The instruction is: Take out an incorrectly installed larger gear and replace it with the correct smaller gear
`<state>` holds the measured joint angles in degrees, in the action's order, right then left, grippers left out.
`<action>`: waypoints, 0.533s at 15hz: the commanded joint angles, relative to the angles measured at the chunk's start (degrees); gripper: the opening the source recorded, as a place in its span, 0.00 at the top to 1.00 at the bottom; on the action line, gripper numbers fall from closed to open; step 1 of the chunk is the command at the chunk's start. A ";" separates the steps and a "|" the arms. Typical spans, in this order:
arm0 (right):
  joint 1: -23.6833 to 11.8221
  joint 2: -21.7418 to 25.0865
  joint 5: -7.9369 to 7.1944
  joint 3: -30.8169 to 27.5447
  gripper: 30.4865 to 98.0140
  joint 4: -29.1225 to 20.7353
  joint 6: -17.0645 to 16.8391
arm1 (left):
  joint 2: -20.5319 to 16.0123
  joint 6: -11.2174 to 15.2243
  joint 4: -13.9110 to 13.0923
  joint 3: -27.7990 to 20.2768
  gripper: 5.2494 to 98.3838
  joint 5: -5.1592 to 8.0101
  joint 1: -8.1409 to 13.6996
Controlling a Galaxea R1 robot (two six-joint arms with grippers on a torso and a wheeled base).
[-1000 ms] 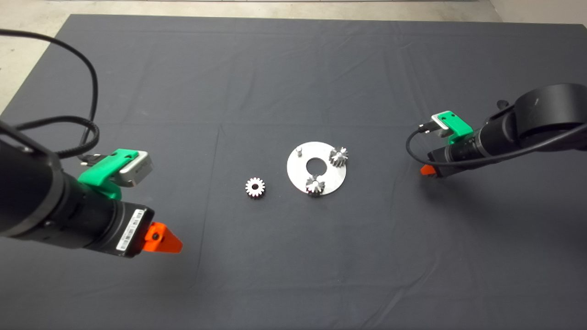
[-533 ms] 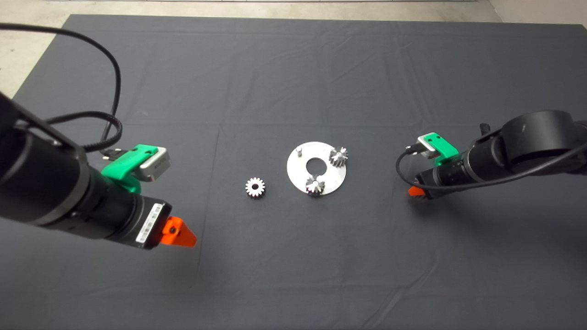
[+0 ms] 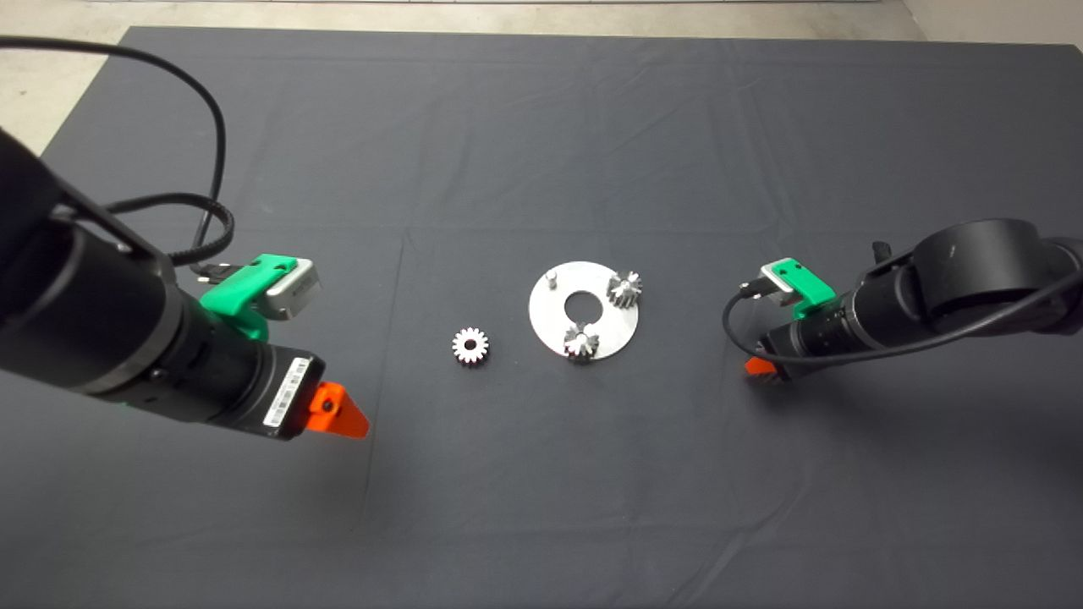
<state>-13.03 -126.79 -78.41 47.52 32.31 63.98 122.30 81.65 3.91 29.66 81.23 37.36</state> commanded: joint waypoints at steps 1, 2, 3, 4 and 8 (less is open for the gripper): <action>-1.57 -0.08 0.10 -0.95 0.70 0.48 0.54 | 0.30 -0.29 0.30 1.08 0.01 0.08 -0.06; -1.57 -0.17 0.10 -0.95 0.69 0.48 0.45 | 1.23 -0.96 0.48 3.00 0.01 0.16 -1.13; -1.57 -0.17 -0.15 -1.46 0.69 0.48 0.45 | 2.35 -1.83 0.48 4.75 0.01 0.25 -1.33; -1.57 -0.17 -0.25 -1.66 0.69 0.48 0.45 | 3.30 -2.11 0.39 5.52 0.01 0.25 -1.36; -1.66 -0.11 -0.51 -2.04 0.67 0.48 0.45 | 6.69 -1.58 0.39 6.54 0.01 0.16 -1.35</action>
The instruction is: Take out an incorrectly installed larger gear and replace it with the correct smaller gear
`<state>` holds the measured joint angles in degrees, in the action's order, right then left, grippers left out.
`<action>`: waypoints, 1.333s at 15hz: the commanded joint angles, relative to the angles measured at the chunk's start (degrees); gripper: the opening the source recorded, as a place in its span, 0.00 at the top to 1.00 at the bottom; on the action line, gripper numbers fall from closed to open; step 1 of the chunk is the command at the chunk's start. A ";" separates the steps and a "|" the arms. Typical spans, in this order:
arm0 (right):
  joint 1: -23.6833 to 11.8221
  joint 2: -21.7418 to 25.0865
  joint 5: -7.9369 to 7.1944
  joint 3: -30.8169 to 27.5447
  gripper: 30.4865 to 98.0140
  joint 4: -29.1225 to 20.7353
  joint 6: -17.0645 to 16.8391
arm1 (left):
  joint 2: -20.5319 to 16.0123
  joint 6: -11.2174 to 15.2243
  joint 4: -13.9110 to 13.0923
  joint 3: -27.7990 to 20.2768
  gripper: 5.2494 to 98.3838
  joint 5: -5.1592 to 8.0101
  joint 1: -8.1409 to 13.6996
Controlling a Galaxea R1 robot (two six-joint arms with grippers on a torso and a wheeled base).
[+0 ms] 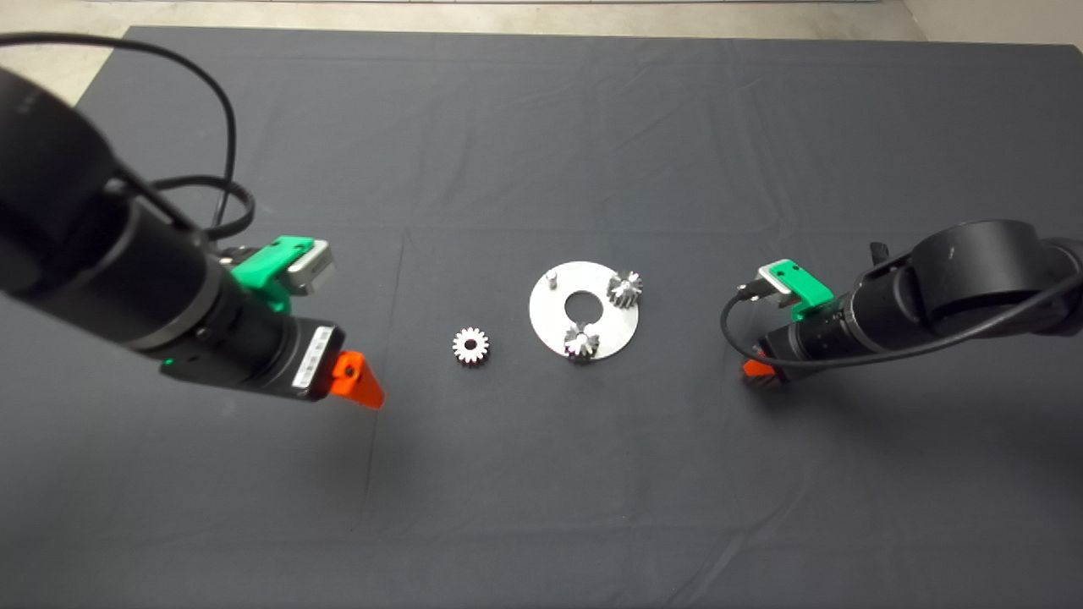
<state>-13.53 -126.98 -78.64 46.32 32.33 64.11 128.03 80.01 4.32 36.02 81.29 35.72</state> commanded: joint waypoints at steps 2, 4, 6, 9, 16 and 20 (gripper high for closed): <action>-1.21 0.19 -0.46 -0.99 0.58 0.46 0.31 | 0.96 0.06 -0.01 0.35 0.01 0.12 0.23; -3.24 0.81 -2.44 -4.46 0.58 -0.27 0.40 | 0.96 -0.03 0.08 0.61 0.01 0.10 0.23; -14.70 4.08 -6.44 -8.28 0.52 -12.54 0.45 | 0.87 -0.03 0.08 0.79 0.01 0.10 0.23; -31.95 12.13 -6.38 -15.18 0.44 -37.35 0.43 | 3.26 1.59 1.50 4.19 0.01 0.21 0.23; -35.87 18.59 -4.94 -26.04 0.32 -42.79 8.26 | 10.67 11.26 8.38 5.76 0.01 0.54 -1.04; -36.04 22.60 -4.58 -26.30 0.24 -42.70 8.14 | 10.54 12.74 11.45 3.08 0.01 0.64 -3.92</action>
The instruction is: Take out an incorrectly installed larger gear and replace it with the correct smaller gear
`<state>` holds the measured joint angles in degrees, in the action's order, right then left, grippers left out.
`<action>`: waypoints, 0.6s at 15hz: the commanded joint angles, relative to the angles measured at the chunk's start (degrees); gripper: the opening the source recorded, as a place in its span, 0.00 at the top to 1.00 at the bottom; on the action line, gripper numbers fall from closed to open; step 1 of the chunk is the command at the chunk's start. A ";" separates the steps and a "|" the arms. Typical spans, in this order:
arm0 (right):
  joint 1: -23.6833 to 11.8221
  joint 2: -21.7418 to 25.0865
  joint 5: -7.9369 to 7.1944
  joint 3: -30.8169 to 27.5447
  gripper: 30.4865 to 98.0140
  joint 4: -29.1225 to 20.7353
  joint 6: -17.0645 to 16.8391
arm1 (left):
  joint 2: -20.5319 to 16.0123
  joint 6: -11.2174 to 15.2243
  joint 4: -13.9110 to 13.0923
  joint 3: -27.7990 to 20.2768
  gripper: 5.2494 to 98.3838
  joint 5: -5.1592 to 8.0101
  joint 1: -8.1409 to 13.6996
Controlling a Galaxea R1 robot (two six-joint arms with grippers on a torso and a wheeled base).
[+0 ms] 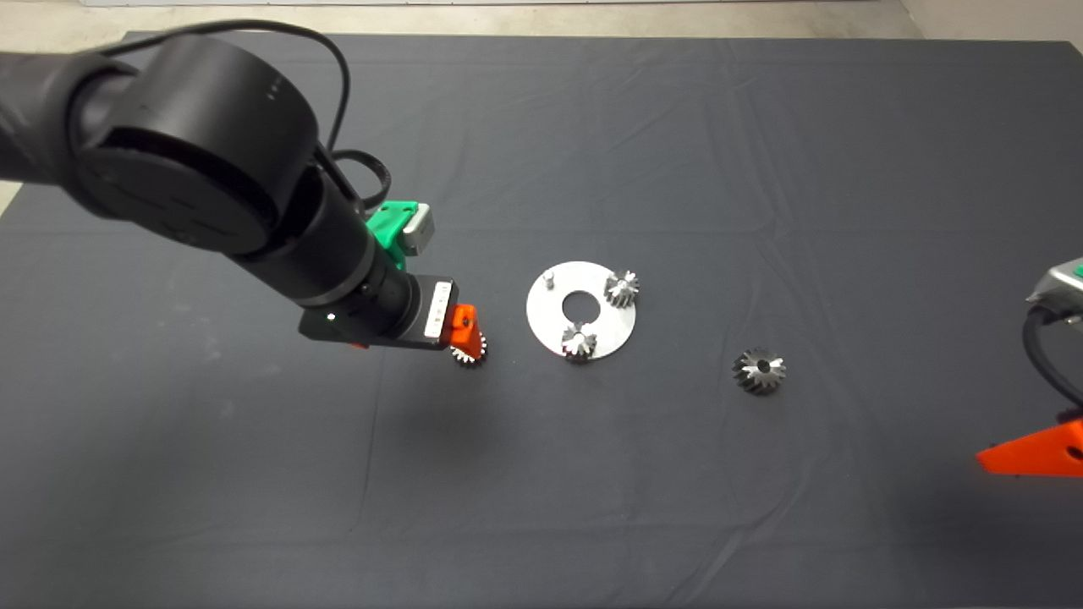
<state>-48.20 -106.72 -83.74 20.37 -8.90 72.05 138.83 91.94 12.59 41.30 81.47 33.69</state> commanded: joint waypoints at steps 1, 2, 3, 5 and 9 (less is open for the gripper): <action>-1.37 2.51 0.59 -0.35 0.23 -1.47 0.20 | -0.61 1.56 4.62 -2.12 0.01 0.53 -2.66; -1.41 2.25 0.59 -0.35 0.23 -1.56 0.16 | -0.57 1.32 5.86 -1.95 0.01 0.26 -3.53; -1.46 2.25 0.59 -0.35 0.17 -1.45 0.11 | 0.03 1.31 7.26 -2.12 0.01 0.35 -4.71; -1.46 2.20 0.73 -0.35 0.14 -1.56 0.15 | 0.49 1.38 8.30 -0.65 0.01 0.35 -5.98; -1.50 1.41 2.03 -0.52 0.06 -1.65 -0.42 | 4.07 -2.01 9.11 3.54 0.01 0.70 -9.64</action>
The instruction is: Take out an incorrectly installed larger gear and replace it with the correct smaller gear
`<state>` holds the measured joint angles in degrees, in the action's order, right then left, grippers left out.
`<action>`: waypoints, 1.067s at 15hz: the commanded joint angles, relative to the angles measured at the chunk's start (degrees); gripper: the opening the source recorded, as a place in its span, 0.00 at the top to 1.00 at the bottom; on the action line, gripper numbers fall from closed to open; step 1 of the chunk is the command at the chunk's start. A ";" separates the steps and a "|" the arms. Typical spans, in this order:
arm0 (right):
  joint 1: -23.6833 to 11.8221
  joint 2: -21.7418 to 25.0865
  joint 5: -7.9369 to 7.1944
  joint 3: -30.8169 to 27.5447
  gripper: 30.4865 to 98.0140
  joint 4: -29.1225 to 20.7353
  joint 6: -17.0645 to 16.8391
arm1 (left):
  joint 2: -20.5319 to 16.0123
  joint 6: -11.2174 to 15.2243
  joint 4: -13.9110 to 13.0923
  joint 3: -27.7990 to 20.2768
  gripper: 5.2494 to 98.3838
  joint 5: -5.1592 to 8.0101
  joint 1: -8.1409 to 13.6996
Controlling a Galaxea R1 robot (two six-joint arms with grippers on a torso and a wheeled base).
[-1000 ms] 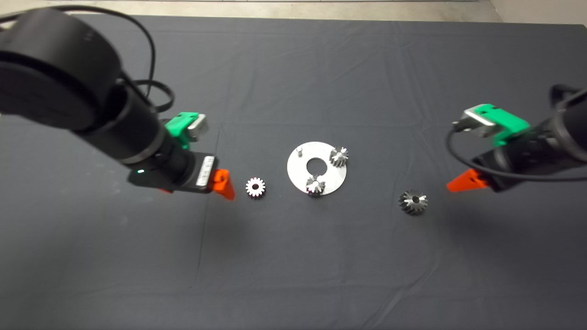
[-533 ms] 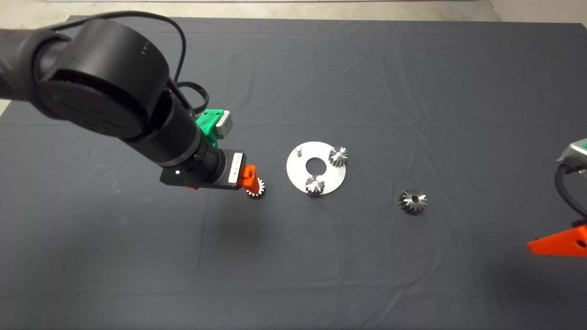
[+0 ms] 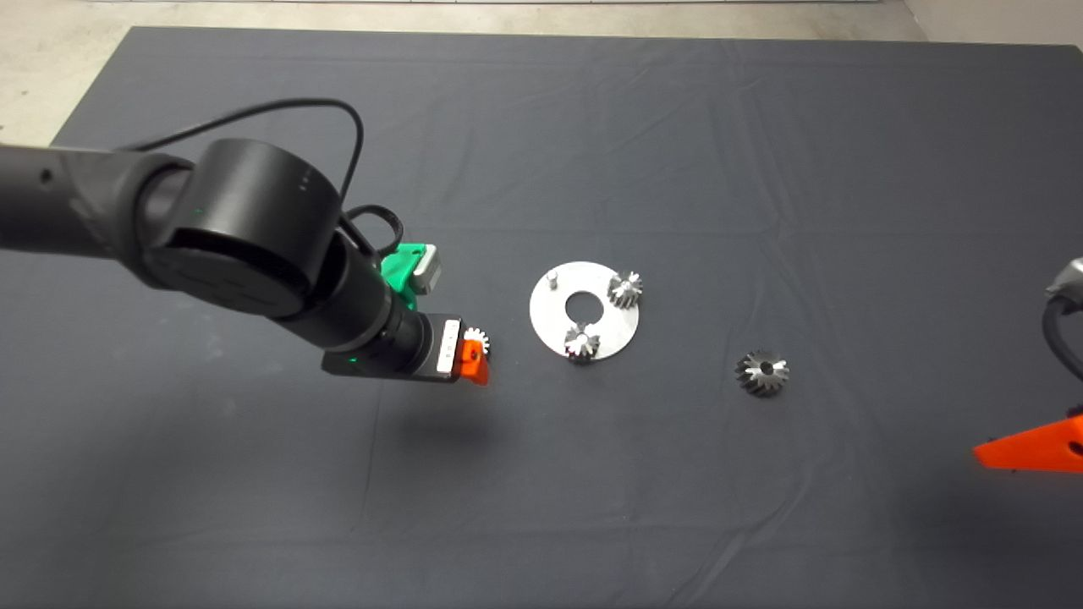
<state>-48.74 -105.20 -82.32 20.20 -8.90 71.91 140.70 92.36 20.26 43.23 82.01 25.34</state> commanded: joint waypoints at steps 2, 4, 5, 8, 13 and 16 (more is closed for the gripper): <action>-1.01 0.30 0.67 -0.26 0.00 -1.56 -0.19 | 3.12 -3.13 2.48 4.07 0.01 0.87 -1.94; -1.01 -0.05 0.67 -0.26 0.00 -1.56 -0.28 | 5.45 -3.33 2.68 6.63 0.01 1.85 -1.96; -1.01 0.04 0.67 -0.26 0.00 -1.47 -0.22 | 6.46 -3.33 2.77 7.54 0.01 2.02 -2.11; -1.01 0.30 0.67 -0.26 0.00 -1.56 -0.19 | 7.53 -3.41 3.56 10.61 0.01 2.46 -3.27; -1.06 0.91 0.67 -0.26 0.00 -1.56 -0.19 | 10.82 -7.54 5.65 17.39 0.01 7.71 -4.51; -1.01 1.00 0.67 -0.26 0.00 -1.65 -0.19 | 11.49 -8.28 6.90 18.50 0.01 8.00 -5.03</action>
<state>-48.75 -104.36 -81.86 20.15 -8.90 71.83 151.33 85.05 25.21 60.20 87.26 20.44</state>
